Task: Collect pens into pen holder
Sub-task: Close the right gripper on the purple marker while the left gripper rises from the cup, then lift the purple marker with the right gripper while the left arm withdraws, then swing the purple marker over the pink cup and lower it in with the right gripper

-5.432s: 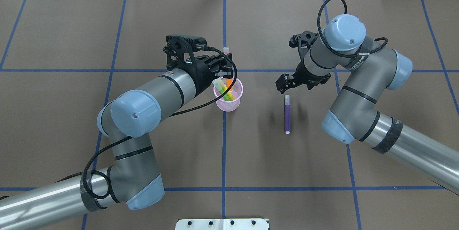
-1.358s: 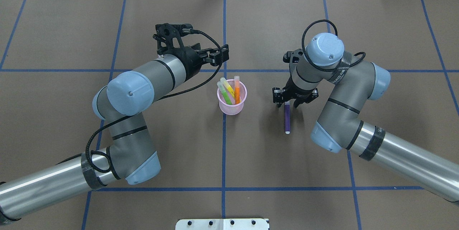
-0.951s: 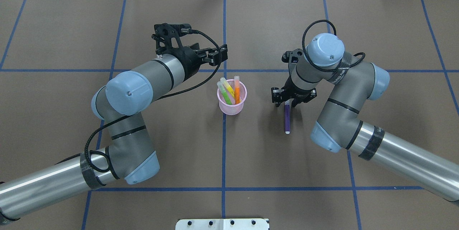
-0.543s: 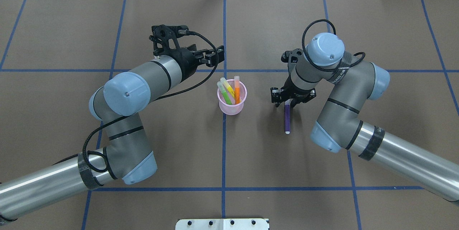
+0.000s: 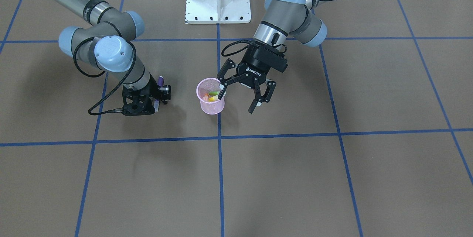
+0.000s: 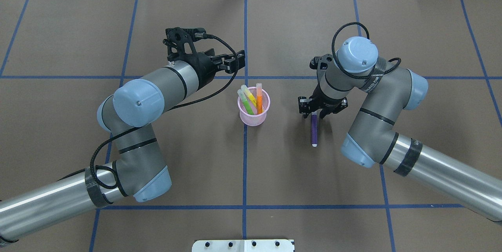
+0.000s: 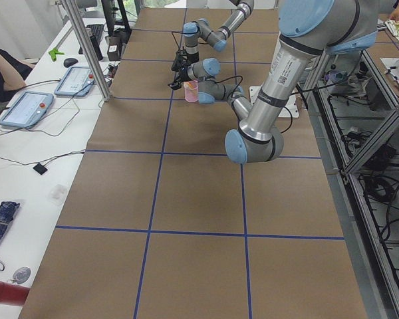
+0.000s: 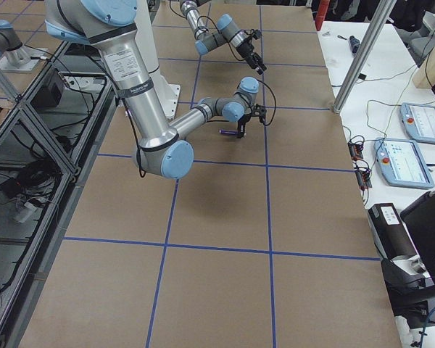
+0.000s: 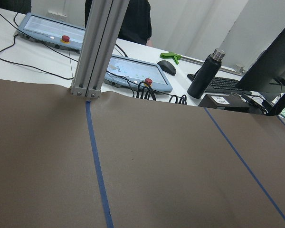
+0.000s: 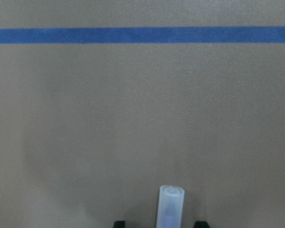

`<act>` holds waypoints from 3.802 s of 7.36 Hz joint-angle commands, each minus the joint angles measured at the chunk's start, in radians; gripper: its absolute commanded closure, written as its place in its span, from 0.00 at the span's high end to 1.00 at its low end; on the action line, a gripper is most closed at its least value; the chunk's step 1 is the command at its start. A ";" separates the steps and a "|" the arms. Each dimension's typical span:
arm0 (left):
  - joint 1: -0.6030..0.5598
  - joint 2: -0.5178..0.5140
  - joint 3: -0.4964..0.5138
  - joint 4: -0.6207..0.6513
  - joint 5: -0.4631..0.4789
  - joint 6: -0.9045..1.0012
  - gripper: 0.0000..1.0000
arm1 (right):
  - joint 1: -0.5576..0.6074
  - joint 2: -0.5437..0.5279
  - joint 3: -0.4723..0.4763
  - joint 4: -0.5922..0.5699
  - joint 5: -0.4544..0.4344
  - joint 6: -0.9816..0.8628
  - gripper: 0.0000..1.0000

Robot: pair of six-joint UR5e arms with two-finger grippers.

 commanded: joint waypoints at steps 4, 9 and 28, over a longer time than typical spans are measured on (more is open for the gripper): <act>-0.016 0.008 0.000 0.002 -0.026 0.000 0.98 | 0.003 0.006 0.015 -0.040 0.001 0.001 0.33; -0.026 0.009 0.000 0.000 -0.042 0.000 0.98 | 0.020 0.001 0.079 -0.106 0.001 0.000 0.00; -0.556 0.342 0.018 0.153 -0.856 0.216 0.98 | -0.207 0.096 0.227 0.287 -0.884 -0.023 0.00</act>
